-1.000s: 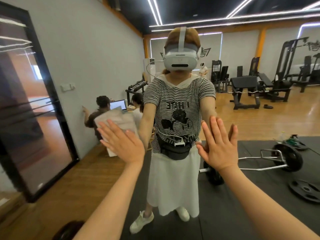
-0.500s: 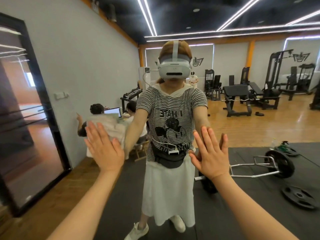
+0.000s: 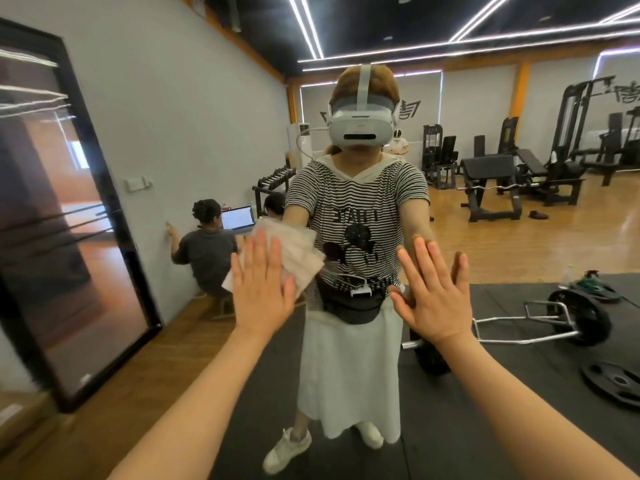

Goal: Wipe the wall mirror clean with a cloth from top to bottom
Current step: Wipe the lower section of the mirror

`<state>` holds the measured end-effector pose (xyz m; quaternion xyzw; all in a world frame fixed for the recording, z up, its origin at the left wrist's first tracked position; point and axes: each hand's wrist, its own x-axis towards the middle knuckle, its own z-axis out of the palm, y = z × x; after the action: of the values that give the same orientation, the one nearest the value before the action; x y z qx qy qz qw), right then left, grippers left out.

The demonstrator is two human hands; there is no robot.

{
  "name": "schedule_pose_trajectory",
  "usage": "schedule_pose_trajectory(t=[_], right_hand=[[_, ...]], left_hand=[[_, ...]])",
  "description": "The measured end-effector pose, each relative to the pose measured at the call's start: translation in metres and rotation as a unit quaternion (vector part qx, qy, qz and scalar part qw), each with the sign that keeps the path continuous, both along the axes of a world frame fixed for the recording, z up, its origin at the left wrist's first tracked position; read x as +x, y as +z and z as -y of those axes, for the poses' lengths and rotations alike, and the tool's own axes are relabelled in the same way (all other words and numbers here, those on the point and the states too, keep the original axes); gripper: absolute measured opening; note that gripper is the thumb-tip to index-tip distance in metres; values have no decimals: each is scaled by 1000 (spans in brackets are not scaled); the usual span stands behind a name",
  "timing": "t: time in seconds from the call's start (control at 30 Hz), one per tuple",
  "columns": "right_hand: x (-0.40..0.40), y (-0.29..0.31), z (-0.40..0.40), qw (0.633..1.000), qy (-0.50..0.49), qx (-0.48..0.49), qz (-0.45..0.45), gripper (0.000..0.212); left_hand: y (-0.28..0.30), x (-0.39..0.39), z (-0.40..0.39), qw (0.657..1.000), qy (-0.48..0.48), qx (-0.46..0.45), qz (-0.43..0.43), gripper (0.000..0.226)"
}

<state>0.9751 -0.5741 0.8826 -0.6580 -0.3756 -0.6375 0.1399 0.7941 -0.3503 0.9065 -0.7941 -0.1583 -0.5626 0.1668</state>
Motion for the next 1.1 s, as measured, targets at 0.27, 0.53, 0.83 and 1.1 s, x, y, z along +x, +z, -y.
schedule_pose_trajectory(t=[0.27, 0.53, 0.83, 1.1], right_hand=[[0, -1, -1, 1000, 2, -2, -7, 74], [2, -2, -1, 1000, 13, -4, -3, 74], [2, -2, 1, 1000, 13, -7, -9, 74], [0, -1, 2, 1000, 6, -11, -12, 74]], left_hand=[[11, 31, 48, 907, -18, -347, 239, 65], [-28, 70, 95, 988, -30, -123, 86, 64], [-30, 69, 91, 990, -53, -108, 77, 61], [-33, 71, 91, 988, -59, -106, 94, 60]])
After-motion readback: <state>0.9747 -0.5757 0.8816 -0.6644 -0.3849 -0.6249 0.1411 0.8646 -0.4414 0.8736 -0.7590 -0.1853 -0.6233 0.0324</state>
